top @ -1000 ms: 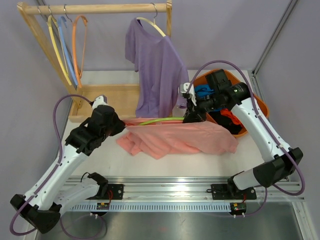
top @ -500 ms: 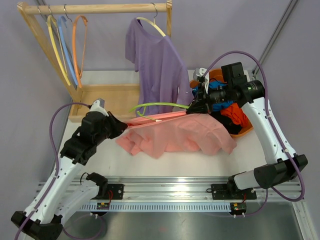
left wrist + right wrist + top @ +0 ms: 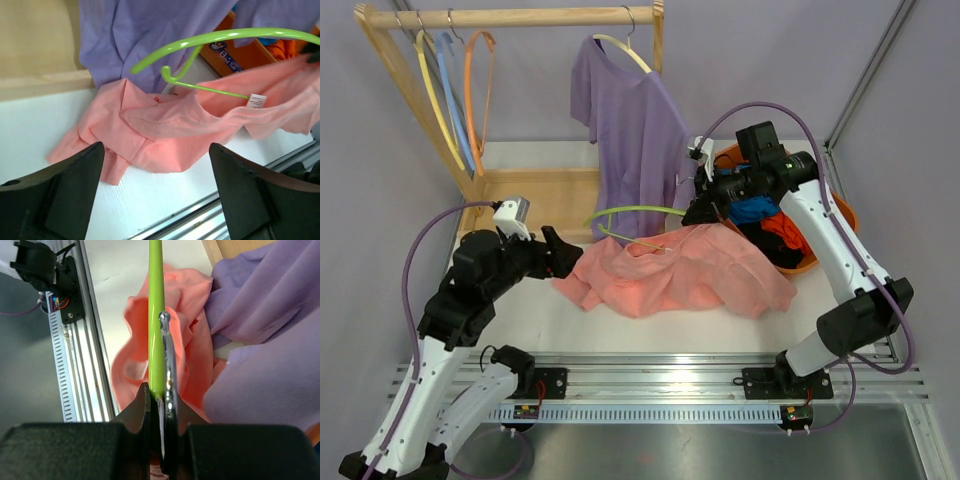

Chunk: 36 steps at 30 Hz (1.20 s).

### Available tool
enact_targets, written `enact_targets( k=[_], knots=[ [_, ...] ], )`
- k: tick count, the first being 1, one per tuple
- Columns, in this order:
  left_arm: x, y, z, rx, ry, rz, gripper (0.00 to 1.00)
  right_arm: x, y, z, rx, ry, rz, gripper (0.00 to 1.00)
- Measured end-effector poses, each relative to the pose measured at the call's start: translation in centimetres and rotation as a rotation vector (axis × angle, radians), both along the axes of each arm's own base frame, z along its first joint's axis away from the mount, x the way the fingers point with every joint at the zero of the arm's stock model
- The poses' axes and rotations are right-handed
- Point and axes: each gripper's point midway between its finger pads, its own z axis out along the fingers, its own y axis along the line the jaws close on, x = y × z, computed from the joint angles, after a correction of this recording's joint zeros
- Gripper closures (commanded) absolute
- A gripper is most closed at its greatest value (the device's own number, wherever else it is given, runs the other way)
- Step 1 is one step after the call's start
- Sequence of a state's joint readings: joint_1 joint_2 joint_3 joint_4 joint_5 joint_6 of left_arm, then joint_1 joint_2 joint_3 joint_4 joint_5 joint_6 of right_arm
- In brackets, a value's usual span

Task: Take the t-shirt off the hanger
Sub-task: Remove the tshirt from the hanger

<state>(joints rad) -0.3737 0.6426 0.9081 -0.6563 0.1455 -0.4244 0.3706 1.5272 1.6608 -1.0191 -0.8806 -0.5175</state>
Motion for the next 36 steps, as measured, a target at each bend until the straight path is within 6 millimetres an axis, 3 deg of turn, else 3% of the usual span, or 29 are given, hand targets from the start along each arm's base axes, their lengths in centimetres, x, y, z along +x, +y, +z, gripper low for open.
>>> enact_targets(
  k=[4,8,19,22,27,32,36],
  knots=[
    [-0.8,0.0,2.7,0.031,-0.11,-0.064,0.05,1.5,0.2,-0.8,-0.034,-0.004,-0.01,1.0],
    [-1.0,-0.5,3.8,0.064,-0.161,-0.133,0.01,1.8,0.4,-1.0,-0.06,-0.033,0.043,1.0],
    [-0.8,-5.5,4.8,0.088,-0.306,-0.498,0.04,-3.2,2.6,-2.6,-0.133,-0.212,0.44,1.0],
    [-1.8,-7.8,4.7,0.066,-0.312,-0.617,0.04,-3.6,3.1,-2.4,-0.129,-0.25,0.491,1.0],
    [-3.9,-11.8,2.5,0.093,-0.265,-0.807,0.08,-3.1,4.0,-1.7,-0.111,-0.307,0.53,1.0],
    [-3.1,-12.5,0.8,0.183,-0.252,-0.811,0.23,-3.6,4.9,-1.9,-0.107,-0.324,0.575,1.0],
    [-2.0,-12.3,0.3,0.267,-0.269,-0.777,0.27,-4.2,5.4,-1.9,-0.099,-0.34,0.606,1.0]
  ],
)
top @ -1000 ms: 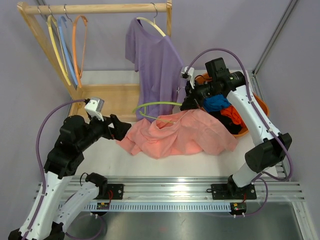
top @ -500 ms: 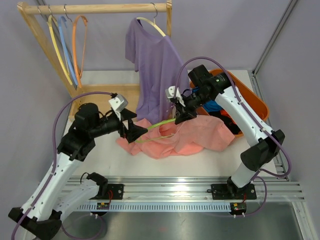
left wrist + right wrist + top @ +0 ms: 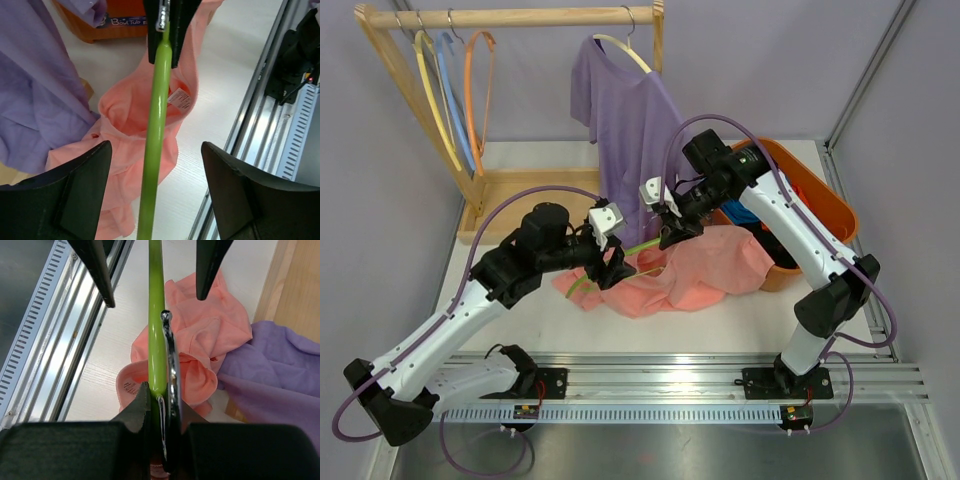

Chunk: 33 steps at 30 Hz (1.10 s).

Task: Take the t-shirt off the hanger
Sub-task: Remove the tshirt from the hanger

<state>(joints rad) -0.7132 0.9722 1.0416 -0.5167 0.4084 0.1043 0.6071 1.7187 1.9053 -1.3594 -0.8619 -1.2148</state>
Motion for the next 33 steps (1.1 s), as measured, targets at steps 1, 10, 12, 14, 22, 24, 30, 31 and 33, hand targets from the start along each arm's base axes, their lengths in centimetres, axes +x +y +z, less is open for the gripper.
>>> enact_targets(
  k=[1,10,12,14,22,24,30,31,33],
  knots=[
    [0.2,0.1,-0.1,0.012,-0.012,0.007,0.3,-0.1,0.1,0.0,0.003,-0.001,0.005,1.0],
    [0.6,0.4,-0.7,0.061,-0.057,-0.012,0.63,-0.4,0.5,0.3,0.027,-0.017,0.041,1.0],
    [0.3,0.2,-0.7,0.056,-0.053,-0.028,0.69,-0.2,0.8,0.4,0.038,-0.026,0.054,1.0],
    [0.1,0.1,-0.6,0.051,-0.055,-0.044,0.7,-0.2,1.1,0.5,0.052,-0.031,0.068,1.0],
    [-0.3,0.0,-0.9,0.052,-0.051,-0.071,1.0,-0.7,1.6,0.3,0.063,-0.013,0.095,1.0],
    [-0.4,0.0,-0.9,0.052,-0.052,-0.071,1.0,-0.7,1.6,0.3,0.062,-0.01,0.093,0.99],
    [-0.9,0.5,-0.7,0.037,-0.069,-0.067,1.0,-1.4,2.0,0.4,0.07,0.057,0.081,0.79],
    [-1.0,0.6,-0.7,0.036,-0.069,-0.066,1.0,-1.7,2.1,0.4,0.072,0.077,0.079,0.68],
    [-1.4,0.9,-0.7,0.034,-0.065,-0.064,1.0,-2.0,2.3,0.5,0.074,0.116,0.068,0.57]
  ],
)
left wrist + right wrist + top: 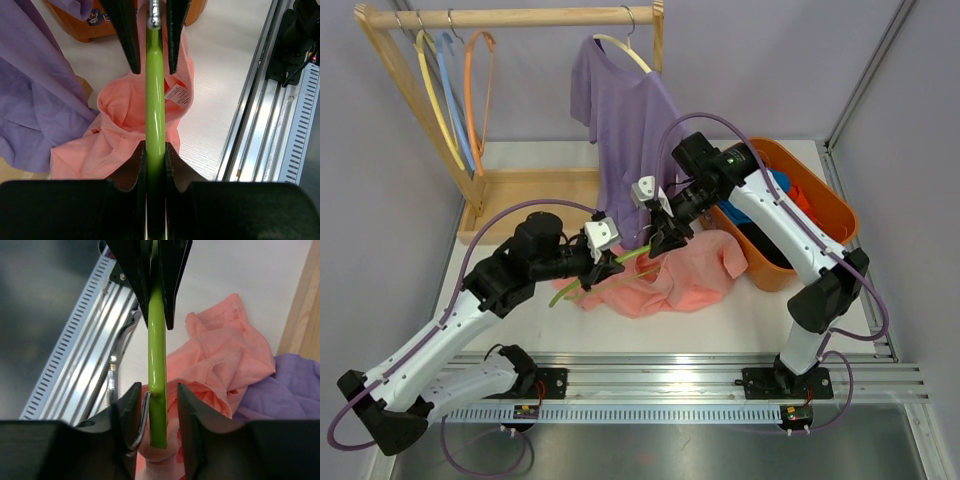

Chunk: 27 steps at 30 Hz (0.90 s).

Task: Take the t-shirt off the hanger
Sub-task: Remove the tshirt from the hanger

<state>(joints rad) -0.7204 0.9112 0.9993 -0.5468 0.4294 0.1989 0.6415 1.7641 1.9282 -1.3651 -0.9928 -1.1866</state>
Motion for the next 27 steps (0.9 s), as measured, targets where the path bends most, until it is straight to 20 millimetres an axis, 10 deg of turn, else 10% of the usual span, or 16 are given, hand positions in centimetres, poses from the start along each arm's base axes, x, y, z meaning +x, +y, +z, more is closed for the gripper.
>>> enact_targets(
  k=[6,16,20,23,25,27],
  knots=[
    [-1.3,0.9,-0.8,-0.004,0.06,0.028,1.0,-0.5,0.1,1.7,0.031,0.123,-0.052,0.36],
    [-0.7,3.1,-0.9,-0.064,0.205,0.204,1.0,4.0,-4.9,5.5,0.08,0.265,-0.412,0.31],
    [0.7,4.7,-0.7,-0.141,0.331,0.328,1.0,1.9,-5.6,6.7,0.096,0.307,-0.465,0.32],
    [1.6,4.8,-0.6,-0.196,0.454,0.387,1.0,-0.4,-5.3,5.3,0.056,0.376,-0.516,0.29],
    [1.6,4.2,-0.4,-0.221,0.524,0.385,1.0,-1.4,-4.7,3.2,0.013,0.405,-0.571,0.01],
    [1.6,3.5,-0.1,-0.252,0.586,0.378,1.0,-1.8,-4.0,0.3,-0.039,0.407,-0.672,0.01]
  ],
)
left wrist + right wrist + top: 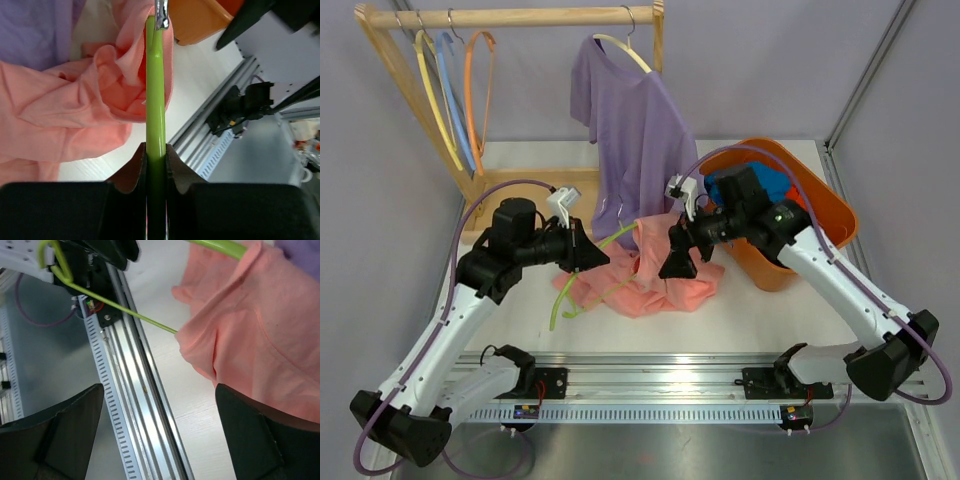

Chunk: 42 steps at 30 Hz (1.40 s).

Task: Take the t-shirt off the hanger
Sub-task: Remove the tshirt from the hanger

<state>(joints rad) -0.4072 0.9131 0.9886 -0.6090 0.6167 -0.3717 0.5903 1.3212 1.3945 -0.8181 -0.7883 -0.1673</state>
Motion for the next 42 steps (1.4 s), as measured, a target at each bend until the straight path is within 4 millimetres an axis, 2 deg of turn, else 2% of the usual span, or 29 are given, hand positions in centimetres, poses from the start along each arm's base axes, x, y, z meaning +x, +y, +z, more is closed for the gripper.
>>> enact_targets(
  k=[2,3,9,12,13,15,16,17,19,26,29,33,36,39,42],
  knots=[
    [-0.1,-0.5,0.4,-0.036,0.033,0.001,1.0,-0.1,0.6,-2.2,-0.052,0.011,-0.095,0.01],
    [-0.1,-0.6,0.7,-0.054,0.044,0.001,1.0,0.0,1.1,-2.6,-0.054,0.007,-0.133,0.01],
    [-0.2,-1.2,1.8,-0.113,0.073,0.007,1.0,4.1,3.3,-0.8,0.012,-0.025,-0.363,0.01],
    [-0.2,-1.3,2.0,-0.125,0.077,0.014,1.0,6.1,4.1,-0.7,0.004,-0.061,-0.449,0.1],
    [-0.1,-1.3,2.1,-0.129,0.08,0.016,1.0,6.4,4.4,-0.9,-0.005,-0.077,-0.471,0.23],
    [-0.1,-1.4,2.2,-0.135,0.085,0.019,1.0,6.7,4.9,-1.4,-0.033,-0.1,-0.496,0.38],
    [-0.1,-1.4,2.2,-0.138,0.085,0.021,1.0,6.8,5.1,-1.6,-0.043,-0.109,-0.506,0.49],
    [-0.1,-1.4,2.3,-0.142,0.085,0.023,1.0,7.0,5.2,-1.7,-0.055,-0.113,-0.517,0.71],
    [-0.1,-1.4,2.2,-0.146,0.085,0.026,1.0,7.7,5.3,-1.9,-0.07,-0.127,-0.536,0.99],
    [-0.6,-0.6,1.8,-0.106,0.049,0.033,1.0,8.5,4.7,-1.1,-0.089,-0.175,-0.558,1.0],
    [-0.9,0.2,1.0,-0.047,0.017,0.029,1.0,9.3,3.6,-0.4,-0.088,-0.212,-0.582,1.0],
    [-2.1,1.9,0.1,0.06,-0.05,0.012,1.0,13.0,-1.2,1.3,-0.081,-0.263,-0.7,1.0],
    [-3.4,3.2,0.9,0.114,-0.17,-0.022,1.0,15.1,-4.8,1.8,-0.088,-0.282,-0.728,1.0],
    [-4.9,4.4,2.5,0.145,-0.323,-0.062,1.0,14.5,-6.0,1.1,-0.11,-0.28,-0.61,1.0],
    [-6.4,5.2,4.3,0.157,-0.455,-0.09,1.0,12.0,-5.0,0.0,-0.12,-0.268,-0.419,1.0]
  ],
)
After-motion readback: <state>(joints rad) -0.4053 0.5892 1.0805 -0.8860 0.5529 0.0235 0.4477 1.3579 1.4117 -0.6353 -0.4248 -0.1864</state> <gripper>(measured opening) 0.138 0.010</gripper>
